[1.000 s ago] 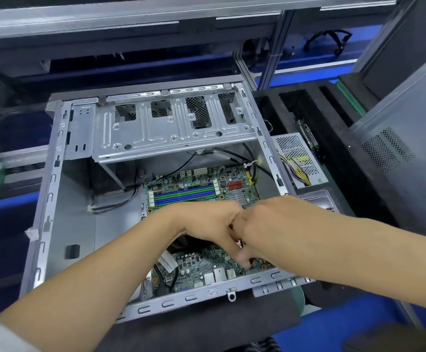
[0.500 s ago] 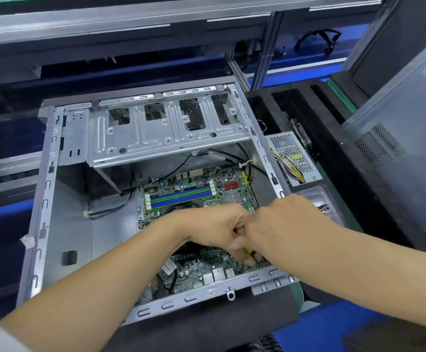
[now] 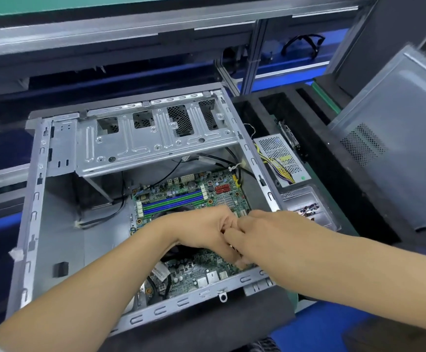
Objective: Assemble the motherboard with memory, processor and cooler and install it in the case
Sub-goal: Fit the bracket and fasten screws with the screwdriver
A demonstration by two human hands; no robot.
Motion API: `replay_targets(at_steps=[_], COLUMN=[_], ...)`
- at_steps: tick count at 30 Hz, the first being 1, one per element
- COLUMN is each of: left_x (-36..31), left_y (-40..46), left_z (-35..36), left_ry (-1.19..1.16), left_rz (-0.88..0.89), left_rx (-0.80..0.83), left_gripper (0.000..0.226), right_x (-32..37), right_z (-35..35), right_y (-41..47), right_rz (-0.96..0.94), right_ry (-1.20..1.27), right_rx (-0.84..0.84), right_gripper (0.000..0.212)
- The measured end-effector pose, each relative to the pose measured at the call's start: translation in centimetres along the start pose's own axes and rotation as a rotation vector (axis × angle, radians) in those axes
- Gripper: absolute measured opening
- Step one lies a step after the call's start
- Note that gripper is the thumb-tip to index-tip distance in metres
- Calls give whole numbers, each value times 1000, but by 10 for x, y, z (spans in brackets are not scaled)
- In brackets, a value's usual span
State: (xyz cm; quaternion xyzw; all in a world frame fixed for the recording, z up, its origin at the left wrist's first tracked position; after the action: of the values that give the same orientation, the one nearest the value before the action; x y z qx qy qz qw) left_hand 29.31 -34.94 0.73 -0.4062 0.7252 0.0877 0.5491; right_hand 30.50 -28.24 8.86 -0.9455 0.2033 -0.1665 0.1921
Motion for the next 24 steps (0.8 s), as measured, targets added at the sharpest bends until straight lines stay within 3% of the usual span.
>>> replay_targets(at_steps=[2,5,8,10,13,16,21,24], left_x=[3,2,-4,0,0,0,9,4], left_y=[0,1,0,-2,-2,-1,-1,0], left_z=[2,3,-1,-3,2,4,2,5], left_ry=[-21,-42,-23,-13,-30,-37,13,29], left_rz=[-8,-27,43,23,12,15,-65,-26], left_rx=[-8,-36,-28,-34,-30,-28,-10,-32], left_gripper=[9,10,33,24,17,21,34,26], right_x=[1,-4,-6,-5,-4,-6,-7,-6], right_z=[0,1,3,4,3,4,8,10], right_y=[2,3,-3,-3,2,4,1,2], right_rz=[27,120,87,63,83,117,9,60], right_ry=[-62,-141,-24,-30,-88,-184,-8,-63], right_rx=[-3,-36,-69,-32,-80,-67,37,-38], right_gripper=[14,31,45,56,19,46,41,29])
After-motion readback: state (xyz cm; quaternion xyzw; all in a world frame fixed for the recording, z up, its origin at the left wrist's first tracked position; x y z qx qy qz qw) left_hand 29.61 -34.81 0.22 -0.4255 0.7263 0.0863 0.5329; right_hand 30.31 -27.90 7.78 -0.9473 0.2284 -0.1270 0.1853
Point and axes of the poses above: each hand's wrist, its own y-axis towards the middle knuckle, its own z-axis out of the palm, x = y × z, the point moved 6 cm from there along y, towards the middle knuckle, and after that the axes turned 14 degrees about y, right-handed, at the moved point
